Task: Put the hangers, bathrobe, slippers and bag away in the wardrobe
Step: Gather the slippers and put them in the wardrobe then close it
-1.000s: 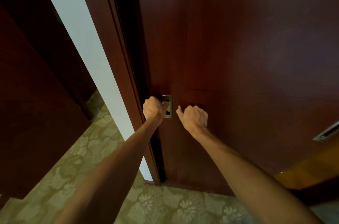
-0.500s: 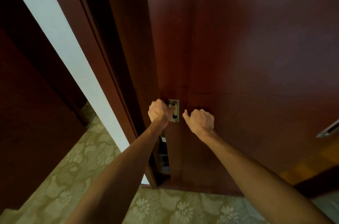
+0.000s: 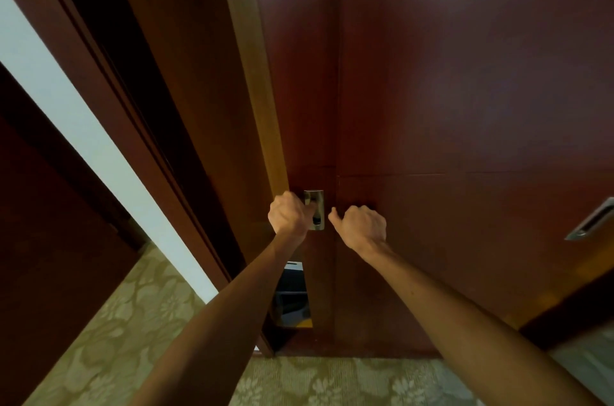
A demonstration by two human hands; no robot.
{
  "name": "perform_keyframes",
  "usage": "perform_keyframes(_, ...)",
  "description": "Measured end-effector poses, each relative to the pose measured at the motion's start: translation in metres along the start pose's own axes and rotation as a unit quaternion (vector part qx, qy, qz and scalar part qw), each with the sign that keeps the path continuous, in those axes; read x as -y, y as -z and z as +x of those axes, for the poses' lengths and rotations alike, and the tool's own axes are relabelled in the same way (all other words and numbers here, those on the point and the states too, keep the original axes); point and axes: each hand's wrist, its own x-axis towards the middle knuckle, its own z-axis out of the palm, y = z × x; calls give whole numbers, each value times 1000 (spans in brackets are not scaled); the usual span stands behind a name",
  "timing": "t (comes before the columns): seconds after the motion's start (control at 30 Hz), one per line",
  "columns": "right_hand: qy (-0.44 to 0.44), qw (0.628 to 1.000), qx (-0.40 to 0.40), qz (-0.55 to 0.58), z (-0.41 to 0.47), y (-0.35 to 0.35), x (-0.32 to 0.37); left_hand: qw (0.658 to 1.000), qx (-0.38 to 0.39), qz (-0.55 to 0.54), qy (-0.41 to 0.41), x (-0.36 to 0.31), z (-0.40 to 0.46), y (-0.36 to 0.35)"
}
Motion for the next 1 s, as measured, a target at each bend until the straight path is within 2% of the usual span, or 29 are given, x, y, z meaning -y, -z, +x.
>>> perform_keyframes(0.53, -33, 999, 9, -31, 3, 23, -76, 999, 15, 22, -33, -64, -25, -48)
perform_keyframes(1.0, -20, 999, -3, -48, 3, 42, -153, 996, 6, 46, -75, -122, -56, -88)
